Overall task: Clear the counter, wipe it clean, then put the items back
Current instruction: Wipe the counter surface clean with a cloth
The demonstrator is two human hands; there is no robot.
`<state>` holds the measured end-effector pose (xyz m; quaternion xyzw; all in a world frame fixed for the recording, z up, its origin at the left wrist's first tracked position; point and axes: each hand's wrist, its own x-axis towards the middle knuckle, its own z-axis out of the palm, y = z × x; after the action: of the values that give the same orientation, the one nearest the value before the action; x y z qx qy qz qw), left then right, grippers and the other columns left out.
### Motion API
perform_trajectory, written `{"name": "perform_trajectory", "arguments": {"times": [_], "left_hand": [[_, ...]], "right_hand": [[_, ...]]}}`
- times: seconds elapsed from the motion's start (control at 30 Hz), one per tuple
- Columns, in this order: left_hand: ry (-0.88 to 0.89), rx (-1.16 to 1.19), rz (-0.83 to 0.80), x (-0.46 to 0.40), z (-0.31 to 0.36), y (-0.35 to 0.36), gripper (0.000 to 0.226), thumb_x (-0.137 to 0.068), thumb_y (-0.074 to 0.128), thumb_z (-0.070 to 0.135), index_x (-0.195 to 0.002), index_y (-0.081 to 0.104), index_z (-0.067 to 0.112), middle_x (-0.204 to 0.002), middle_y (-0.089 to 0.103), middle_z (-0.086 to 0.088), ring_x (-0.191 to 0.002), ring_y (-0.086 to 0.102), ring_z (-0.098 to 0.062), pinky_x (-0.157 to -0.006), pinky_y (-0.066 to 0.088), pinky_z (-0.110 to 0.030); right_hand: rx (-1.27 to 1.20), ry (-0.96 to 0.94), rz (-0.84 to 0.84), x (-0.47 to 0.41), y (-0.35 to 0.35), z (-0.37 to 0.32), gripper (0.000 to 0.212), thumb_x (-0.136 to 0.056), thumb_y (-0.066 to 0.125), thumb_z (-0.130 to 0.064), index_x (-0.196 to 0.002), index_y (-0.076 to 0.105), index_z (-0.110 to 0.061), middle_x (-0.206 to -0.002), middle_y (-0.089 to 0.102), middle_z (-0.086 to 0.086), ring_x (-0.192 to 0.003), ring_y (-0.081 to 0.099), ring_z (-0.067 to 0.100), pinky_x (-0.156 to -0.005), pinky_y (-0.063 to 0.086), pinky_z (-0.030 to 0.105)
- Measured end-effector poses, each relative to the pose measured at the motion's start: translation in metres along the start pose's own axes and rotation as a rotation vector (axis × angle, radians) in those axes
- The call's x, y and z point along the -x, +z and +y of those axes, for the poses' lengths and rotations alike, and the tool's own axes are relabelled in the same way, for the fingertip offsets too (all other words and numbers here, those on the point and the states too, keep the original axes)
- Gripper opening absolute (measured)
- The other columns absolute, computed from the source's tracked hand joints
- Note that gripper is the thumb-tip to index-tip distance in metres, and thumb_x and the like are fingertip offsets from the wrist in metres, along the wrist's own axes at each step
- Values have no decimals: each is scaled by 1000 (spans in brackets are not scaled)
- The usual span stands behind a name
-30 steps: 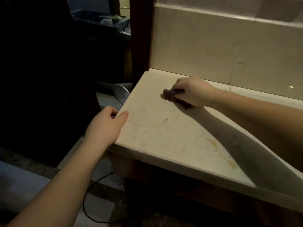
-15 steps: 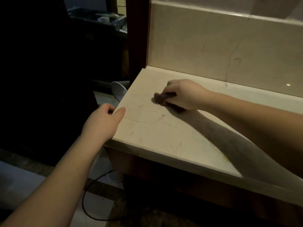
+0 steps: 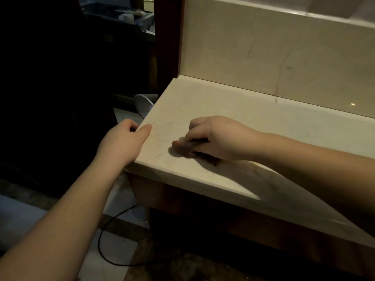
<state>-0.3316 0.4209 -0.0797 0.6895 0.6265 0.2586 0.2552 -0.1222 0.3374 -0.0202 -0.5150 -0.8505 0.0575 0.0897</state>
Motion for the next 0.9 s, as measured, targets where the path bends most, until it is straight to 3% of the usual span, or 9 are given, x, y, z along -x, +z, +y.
{"name": "perform_trajectory", "arguments": {"times": [0.1, 0.23, 0.33, 0.47, 0.57, 0.63, 0.77, 0.9], "left_hand": [[11, -12, -6, 1, 0, 0, 39, -91, 49, 57, -106, 57, 23, -84, 55, 8, -80, 54, -16, -65, 40, -32], [13, -34, 7, 2, 2, 1, 37, -92, 48, 56, -105, 56, 22, -86, 56, 6, -79, 54, -17, -64, 41, -32], [7, -64, 23, 3, 4, 1, 37, -92, 47, 55, -106, 57, 22, -83, 55, 6, -74, 52, -14, -62, 41, -31], [6, -72, 20, 4, 4, 0, 35, -92, 48, 55, -103, 57, 23, -82, 56, 7, -72, 53, -12, -58, 40, -30], [16, -97, 19, 4, 5, -2, 32, -91, 48, 55, -100, 55, 25, -90, 60, 5, -74, 53, -13, -65, 46, -32], [28, -135, 26, 5, 8, -4, 37, -92, 49, 53, -112, 57, 23, -103, 60, 3, -83, 54, -15, -71, 47, -34], [82, -276, 108, 10, 16, -7, 52, -92, 50, 50, -134, 50, 19, -131, 51, -6, -117, 48, -28, -91, 47, -44], [247, -326, 144, 26, 39, -4, 44, -94, 50, 44, -131, 52, 20, -133, 47, -3, -123, 37, -25, -101, 32, -42]], "right_hand": [[-33, -65, -57, 40, -3, -4, 15, -87, 63, -28, -99, 72, -23, -85, 57, -7, -78, 57, 14, -64, 41, 23], [-22, -79, -134, 72, -13, -5, 21, -83, 59, -31, -99, 72, -25, -89, 61, -6, -78, 59, 15, -59, 49, 30], [6, -109, -107, 44, -10, -9, 19, -86, 61, -30, -100, 72, -22, -88, 60, -4, -77, 59, 17, -61, 39, 24], [6, -39, -68, 16, 0, -19, 23, -91, 63, -29, -113, 69, -27, -93, 53, -12, -81, 46, 4, -68, 30, 20], [13, -71, -183, 37, -14, -19, 23, -91, 62, -31, -113, 68, -28, -98, 57, -10, -87, 53, 9, -69, 37, 24], [25, -75, -274, 44, -30, -12, 22, -90, 61, -33, -111, 69, -32, -101, 58, -11, -90, 55, 9, -71, 42, 26], [15, 162, 5, 22, -50, 47, 19, -89, 64, -28, -106, 71, -26, -100, 60, -8, -86, 58, 12, -72, 42, 25], [105, 436, 43, -4, -36, 114, 24, -92, 59, -32, -113, 68, -26, -105, 58, -6, -100, 58, 22, -77, 42, 28]]}}
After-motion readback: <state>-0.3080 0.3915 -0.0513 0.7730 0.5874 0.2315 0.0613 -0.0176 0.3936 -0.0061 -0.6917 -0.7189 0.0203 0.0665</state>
